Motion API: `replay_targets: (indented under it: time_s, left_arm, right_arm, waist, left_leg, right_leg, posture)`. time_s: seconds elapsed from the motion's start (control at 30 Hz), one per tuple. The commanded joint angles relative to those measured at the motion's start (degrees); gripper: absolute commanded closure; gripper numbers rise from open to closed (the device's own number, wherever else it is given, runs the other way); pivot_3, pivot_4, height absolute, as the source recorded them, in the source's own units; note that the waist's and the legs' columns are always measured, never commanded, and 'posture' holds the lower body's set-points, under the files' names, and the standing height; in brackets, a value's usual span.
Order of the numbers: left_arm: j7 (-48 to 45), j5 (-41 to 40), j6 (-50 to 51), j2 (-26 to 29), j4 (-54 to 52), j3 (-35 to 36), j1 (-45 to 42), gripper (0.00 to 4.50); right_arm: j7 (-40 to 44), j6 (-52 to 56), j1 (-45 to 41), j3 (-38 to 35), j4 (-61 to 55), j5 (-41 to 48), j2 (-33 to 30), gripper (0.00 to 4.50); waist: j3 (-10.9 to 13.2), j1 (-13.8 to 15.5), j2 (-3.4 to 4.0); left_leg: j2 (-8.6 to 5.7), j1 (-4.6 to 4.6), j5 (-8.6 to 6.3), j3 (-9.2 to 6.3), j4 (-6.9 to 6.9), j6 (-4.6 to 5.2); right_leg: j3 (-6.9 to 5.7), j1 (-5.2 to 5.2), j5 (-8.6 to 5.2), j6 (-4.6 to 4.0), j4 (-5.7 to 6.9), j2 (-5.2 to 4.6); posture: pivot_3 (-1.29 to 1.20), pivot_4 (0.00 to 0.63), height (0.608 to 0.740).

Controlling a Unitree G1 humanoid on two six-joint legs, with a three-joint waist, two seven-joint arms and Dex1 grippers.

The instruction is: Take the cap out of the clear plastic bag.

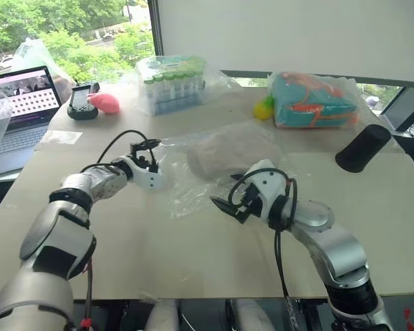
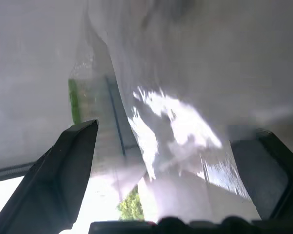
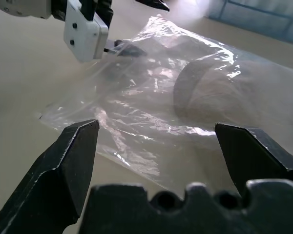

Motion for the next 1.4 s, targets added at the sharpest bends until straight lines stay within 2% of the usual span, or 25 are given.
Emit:
replay_targets:
  time_s: [0.03, 0.17, 0.27, 0.5, 0.57, 0.83, 0.93, 1.1, 1.27, 1.4]
  left_arm:
    - [3.43, 1.03, 0.79, -1.14, 1.33, -1.62, -2.31, 0.03]
    - [4.02, 1.33, 0.4, -1.79, 2.27, -3.04, -2.41, 0.03]
    - [3.22, 0.96, -0.65, -1.18, 2.57, -3.5, -1.99, 0.81]
    - [2.35, 0.2, -1.0, -0.43, 2.68, -3.37, -1.47, 3.59]
    - [1.96, -0.02, -1.48, -0.32, 2.5, -3.3, -1.1, 4.23]
    - [-5.87, -5.85, -8.41, -0.25, 0.06, -0.13, 1.45, 4.23]
    - [-12.48, -10.56, -13.79, 0.41, -4.31, 1.81, 4.85, 4.23]
    - [-28.0, -22.57, -15.44, 2.05, -19.84, 5.34, 13.81, 4.23]
    - [-43.53, -35.89, -6.99, 6.0, -43.38, 8.48, 24.89, 4.23]
    - [-49.99, -41.89, -0.37, 7.8, -56.53, 11.03, 31.12, 4.23]
  right_arm:
    - [-1.26, 0.22, 0.09, -1.14, -3.11, 0.82, -0.29, 0.0]
    - [-1.94, 0.26, 0.1, -1.1, -3.32, 1.02, -0.57, 0.0]
    - [-2.19, 0.1, -0.04, -1.21, -3.1, 1.19, -0.85, 0.0]
    - [-2.57, -0.33, -0.18, -0.5, -2.76, 1.63, -1.03, 0.0]
    - [-2.55, -0.39, -0.01, -0.34, -2.74, 1.66, -1.14, 0.0]
    - [-2.13, -0.81, 0.0, -1.03, -1.84, 1.92, -2.63, 0.0]
    - [-2.1, -1.06, -1.02, -2.36, -0.85, 2.05, -3.5, 0.0]
    - [-2.03, -1.47, -3.04, -4.71, 0.88, 2.18, -5.38, 0.0]
    - [-1.73, -2.01, -5.9, -7.19, 3.05, 2.31, -7.4, 0.0]
    - [-1.56, -2.69, -6.74, -9.04, 4.55, 2.24, -9.06, 0.0]
  waist:
    - [0.0, -0.08, 0.0]
    - [0.0, -0.15, -0.01]
    - [0.01, -0.02, -0.01]
    - [0.01, -0.01, -0.01]
    - [0.01, -0.01, -0.01]
    - [0.0, 0.02, -0.01]
    - [0.0, -0.01, -0.01]
    - [-0.04, -0.01, 0.06]
    - [-0.05, -0.09, 0.08]
    - [-0.05, -0.24, 0.08]
  left_leg:
    - [0.0, 0.0, 0.0, 0.0, 0.0, 0.0]
    - [-0.01, 0.0, 0.0, 0.0, 0.0, 0.0]
    - [-0.01, 0.0, 0.0, -0.01, 0.0, 0.0]
    - [-0.02, -0.01, 0.0, -0.02, 0.01, 0.0]
    - [-0.02, -0.01, 0.0, -0.02, 0.02, 0.0]
    - [-0.02, 0.0, 0.0, -0.02, 0.02, 0.0]
    - [-0.02, 0.01, 0.0, -0.01, 0.02, 0.0]
    - [-0.03, 0.1, 0.0, 0.02, 0.03, 0.0]
    - [-0.02, 0.14, 0.01, 0.02, 0.03, 0.0]
    - [-0.02, 0.16, 0.01, 0.01, 0.04, 0.01]
  right_leg:
    - [0.0, -0.01, 0.0, 0.0, 0.01, 0.0]
    - [0.01, 0.0, 0.0, 0.0, 0.01, 0.0]
    - [0.0, 0.0, 0.01, -0.01, 0.02, 0.0]
    - [0.0, 0.0, 0.01, -0.01, 0.02, 0.0]
    - [0.0, 0.0, 0.02, -0.02, 0.02, -0.01]
    - [0.0, 0.01, 0.07, -0.1, 0.03, -0.01]
    - [0.01, 0.03, 0.16, -0.26, 0.03, -0.01]
    - [0.03, 0.11, 0.17, -0.28, 0.06, -0.08]
    - [0.04, 0.15, 0.17, -0.29, 0.08, -0.09]
    - [0.06, 0.15, 0.18, -0.3, 0.09, -0.09]
  posture:
    - [0.0, 0.15, 0.74]
    - [0.0, 0.15, 0.74]
    - [0.0, 0.15, 0.74]
    - [0.0, 0.15, 0.74]
    - [0.0, 0.15, 0.74]
    - [0.0, 0.15, 0.74]
    - [0.0, 0.15, 0.74]
    - [0.0, 0.15, 0.74]
    - [0.0, 0.15, 0.74]
    - [0.0, 0.15, 0.74]
